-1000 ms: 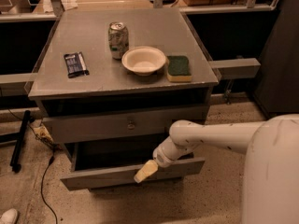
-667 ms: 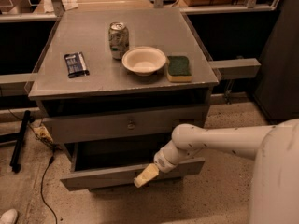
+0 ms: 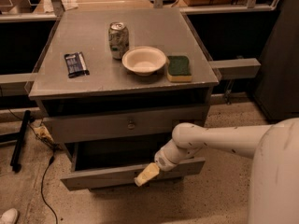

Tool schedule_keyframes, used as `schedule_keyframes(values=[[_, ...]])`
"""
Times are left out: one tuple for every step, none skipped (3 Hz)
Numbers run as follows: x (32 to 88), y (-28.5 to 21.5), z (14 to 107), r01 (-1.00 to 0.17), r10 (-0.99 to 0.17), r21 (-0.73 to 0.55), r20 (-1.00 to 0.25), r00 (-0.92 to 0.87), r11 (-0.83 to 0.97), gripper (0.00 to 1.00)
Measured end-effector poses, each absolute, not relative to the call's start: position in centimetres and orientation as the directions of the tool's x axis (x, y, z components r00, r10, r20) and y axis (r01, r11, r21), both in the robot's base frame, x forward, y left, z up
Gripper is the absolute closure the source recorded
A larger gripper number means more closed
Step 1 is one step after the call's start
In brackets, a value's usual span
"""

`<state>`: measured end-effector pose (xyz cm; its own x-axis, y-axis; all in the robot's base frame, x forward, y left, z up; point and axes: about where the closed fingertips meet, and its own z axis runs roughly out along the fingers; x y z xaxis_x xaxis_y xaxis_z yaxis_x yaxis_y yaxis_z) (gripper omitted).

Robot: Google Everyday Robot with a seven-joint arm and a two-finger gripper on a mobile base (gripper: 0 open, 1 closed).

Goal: Open middle drawer

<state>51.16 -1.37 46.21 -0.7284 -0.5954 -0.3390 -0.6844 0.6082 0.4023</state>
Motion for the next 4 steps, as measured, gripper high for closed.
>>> schedule_keyframes(values=[[51.2,-1.4,46.3,-0.68,-0.592,0.406,-0.337,-0.732,0.61,0.0],[51.8,-1.0,46.2,-0.678,-0.59,0.399,-0.336,-0.734,0.617,0.0],[54.6,-1.3,48.7,-0.678,-0.576,0.322,-0.361,-0.733,0.661,0.0],[56.5,-3.0,52.4,-0.649,-0.542,0.228,-0.391,-0.744,0.726,0.0]])
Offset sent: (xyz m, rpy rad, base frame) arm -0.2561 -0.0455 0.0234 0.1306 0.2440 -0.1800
